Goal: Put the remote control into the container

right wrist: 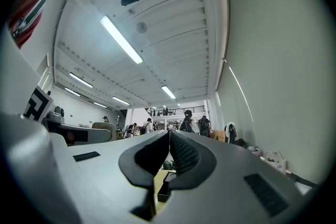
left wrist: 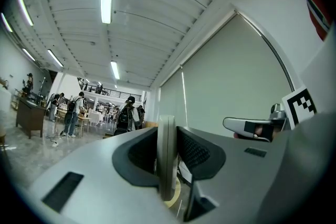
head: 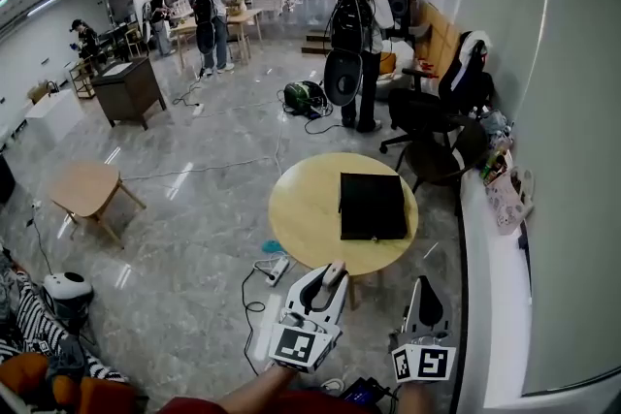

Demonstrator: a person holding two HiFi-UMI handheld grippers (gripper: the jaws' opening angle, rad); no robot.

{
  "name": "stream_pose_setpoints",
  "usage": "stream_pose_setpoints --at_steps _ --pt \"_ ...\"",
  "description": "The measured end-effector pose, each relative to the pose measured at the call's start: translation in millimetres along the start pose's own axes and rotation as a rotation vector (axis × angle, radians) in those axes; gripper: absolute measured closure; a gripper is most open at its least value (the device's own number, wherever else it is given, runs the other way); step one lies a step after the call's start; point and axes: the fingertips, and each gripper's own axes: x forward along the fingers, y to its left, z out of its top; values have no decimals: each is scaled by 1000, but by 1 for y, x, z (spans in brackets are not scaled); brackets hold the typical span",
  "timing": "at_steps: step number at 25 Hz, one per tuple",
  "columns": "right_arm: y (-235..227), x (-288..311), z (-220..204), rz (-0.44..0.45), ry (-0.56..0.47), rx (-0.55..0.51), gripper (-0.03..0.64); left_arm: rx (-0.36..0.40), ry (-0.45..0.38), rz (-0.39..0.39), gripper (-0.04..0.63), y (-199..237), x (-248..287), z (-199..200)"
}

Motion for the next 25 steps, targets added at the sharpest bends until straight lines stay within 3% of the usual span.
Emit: stream_pose_setpoints --at_steps 3,7,11,25 --pt "-3 -1 -2 7 -2 4 594 -3 -20 0 485 -4 2 0" --pt "-11 5 -9 5 5 5 594 -1 38 17 485 -1 10 -8" --pt "-19 18 -14 -1 3 -2 594 -6 2 -1 485 2 27 -10" --pt "-19 105 -21 25 10 -45 594 -34 3 6 485 55 93 -12"
